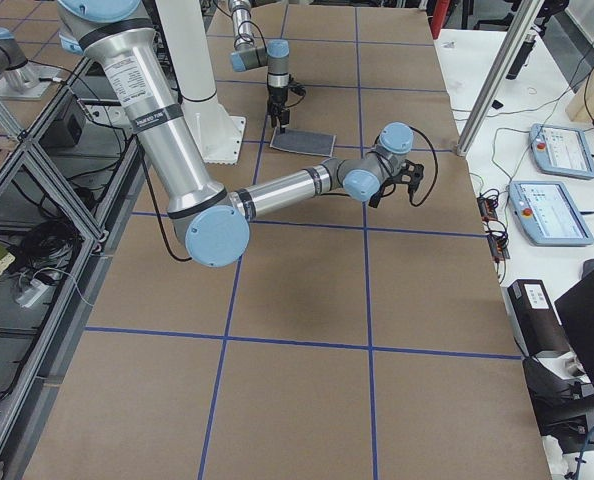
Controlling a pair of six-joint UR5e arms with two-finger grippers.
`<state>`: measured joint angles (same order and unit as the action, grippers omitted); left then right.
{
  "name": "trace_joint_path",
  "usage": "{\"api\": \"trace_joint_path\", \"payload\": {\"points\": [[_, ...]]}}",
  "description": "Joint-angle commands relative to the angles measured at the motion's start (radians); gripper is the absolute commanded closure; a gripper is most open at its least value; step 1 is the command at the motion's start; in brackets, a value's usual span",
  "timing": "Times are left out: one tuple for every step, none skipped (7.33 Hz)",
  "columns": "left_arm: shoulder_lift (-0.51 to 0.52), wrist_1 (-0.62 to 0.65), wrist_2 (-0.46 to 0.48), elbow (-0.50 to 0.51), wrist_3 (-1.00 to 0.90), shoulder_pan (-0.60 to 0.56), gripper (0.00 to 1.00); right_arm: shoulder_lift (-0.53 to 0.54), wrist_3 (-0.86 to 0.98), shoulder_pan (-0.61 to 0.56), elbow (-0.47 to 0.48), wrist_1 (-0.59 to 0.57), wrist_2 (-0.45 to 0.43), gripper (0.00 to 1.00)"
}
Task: Fold towel twice with both arms
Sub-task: 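Move the left gripper to the towel's near end while the right arm withdraws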
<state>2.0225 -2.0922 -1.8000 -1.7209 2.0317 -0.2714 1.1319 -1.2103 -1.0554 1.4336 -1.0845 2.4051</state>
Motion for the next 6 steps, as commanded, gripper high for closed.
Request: {"api": "trace_joint_path", "payload": {"points": [[0.005, 0.0, 0.001, -0.002, 0.001, 0.008, 0.68, 0.002, 0.0, 0.0, 0.001, 0.0, 0.0, 0.0], [0.004, 0.0, 0.001, -0.002, 0.001, 0.008, 0.73, 0.002, 0.0, 0.0, 0.001, 0.0, 0.0, 0.0], [0.004, 0.0, 0.001, -0.008, 0.001, 0.008, 0.76, 0.002, 0.0, 0.0, 0.001, 0.0, 0.0, 0.0], [0.004, 0.0, 0.001, -0.008, 0.001, 0.008, 0.8, 0.003, 0.0, 0.002, 0.001, 0.001, 0.0, 0.0], [0.004, 0.0, 0.001, -0.008, 0.001, 0.008, 0.84, 0.005, -0.002, 0.003, 0.001, 0.002, -0.001, 0.0], [0.004, 0.001, 0.001, -0.008, 0.001, 0.008, 0.92, 0.006, -0.002, 0.003, 0.001, 0.002, -0.001, 0.0]]}}
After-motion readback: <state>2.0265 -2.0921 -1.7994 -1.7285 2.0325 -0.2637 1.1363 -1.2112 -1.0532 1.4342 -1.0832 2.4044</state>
